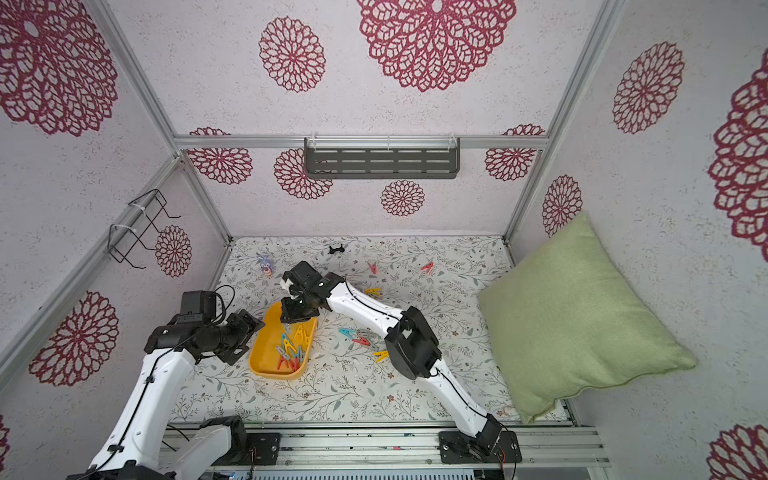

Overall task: Put the clothespins into the storage box
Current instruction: Place the clothespin in the storage box, then pick up the clothespin from the center of the board.

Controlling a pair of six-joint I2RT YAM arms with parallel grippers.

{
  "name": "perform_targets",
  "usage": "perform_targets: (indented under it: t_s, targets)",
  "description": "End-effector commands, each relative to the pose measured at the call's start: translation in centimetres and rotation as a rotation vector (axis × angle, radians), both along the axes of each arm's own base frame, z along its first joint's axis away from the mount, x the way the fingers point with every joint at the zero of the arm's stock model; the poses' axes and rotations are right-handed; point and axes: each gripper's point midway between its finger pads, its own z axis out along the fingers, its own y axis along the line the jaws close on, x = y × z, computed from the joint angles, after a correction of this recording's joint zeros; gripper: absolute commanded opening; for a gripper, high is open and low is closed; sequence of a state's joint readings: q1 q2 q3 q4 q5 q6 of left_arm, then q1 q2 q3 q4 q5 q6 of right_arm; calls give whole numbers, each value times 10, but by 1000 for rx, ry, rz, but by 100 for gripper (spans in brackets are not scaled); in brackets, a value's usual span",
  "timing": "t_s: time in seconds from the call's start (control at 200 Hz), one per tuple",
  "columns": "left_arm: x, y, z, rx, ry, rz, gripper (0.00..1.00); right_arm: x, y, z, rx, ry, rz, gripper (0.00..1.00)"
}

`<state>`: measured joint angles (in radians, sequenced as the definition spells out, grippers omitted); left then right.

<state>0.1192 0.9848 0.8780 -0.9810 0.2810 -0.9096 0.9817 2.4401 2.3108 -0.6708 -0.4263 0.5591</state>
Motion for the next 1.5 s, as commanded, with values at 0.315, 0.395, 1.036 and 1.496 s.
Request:
perform_targets:
  t_s: [0.315, 0.395, 1.036, 1.496]
  targets:
    - [-13, -2, 15, 5, -4, -37, 81, 16, -26, 47, -37, -101, -21, 58]
    - [-5, -8, 20, 5, -15, -64, 81, 28, -42, 61, -41, -138, -56, 58]
    - [101, -115, 27, 234, 9, -622, 78, 81, -280, 43, -98, -78, -518, 49]
    - [167, -178, -41, 391, 158, -1006, 69, 57, -309, 17, -119, -14, -539, 50]
